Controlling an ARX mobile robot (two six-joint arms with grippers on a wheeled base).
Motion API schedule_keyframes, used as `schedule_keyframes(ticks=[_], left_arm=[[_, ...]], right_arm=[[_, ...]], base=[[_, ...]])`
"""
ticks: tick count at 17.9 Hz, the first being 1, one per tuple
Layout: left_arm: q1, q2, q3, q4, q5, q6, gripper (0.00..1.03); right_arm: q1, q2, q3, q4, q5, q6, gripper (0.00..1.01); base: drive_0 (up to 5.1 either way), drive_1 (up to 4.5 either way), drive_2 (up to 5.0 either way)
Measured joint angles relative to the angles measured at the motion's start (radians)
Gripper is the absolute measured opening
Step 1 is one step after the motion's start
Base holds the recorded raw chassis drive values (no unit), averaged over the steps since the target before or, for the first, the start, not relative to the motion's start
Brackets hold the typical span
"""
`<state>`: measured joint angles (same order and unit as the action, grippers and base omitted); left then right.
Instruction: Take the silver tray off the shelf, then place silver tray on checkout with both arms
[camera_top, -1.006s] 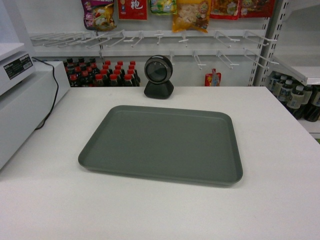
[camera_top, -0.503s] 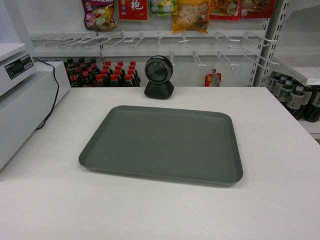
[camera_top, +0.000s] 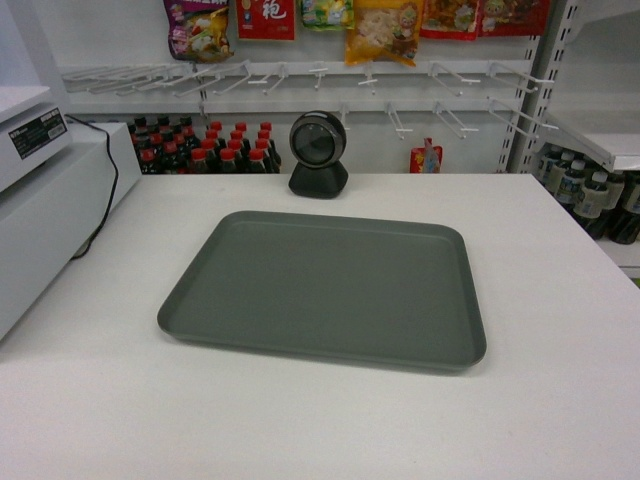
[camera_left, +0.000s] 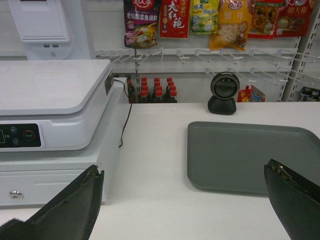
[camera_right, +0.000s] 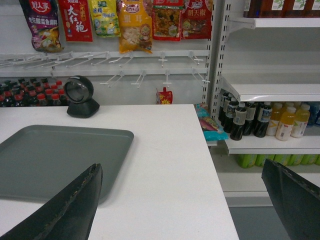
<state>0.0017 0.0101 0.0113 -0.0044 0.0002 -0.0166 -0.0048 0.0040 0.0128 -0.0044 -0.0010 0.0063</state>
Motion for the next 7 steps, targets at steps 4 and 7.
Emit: schedule_keyframes(ticks=[4,7], left_arm=[[0.0,0.0,0.0,0.0,0.0,0.0,0.98],[0.0,0.0,0.0,0.0,0.0,0.0,0.98]], right_arm=[[0.0,0.0,0.0,0.0,0.0,0.0,0.98],[0.0,0.0,0.0,0.0,0.0,0.0,0.98]], base=[[0.0,0.0,0.0],[0.0,0.0,0.0]])
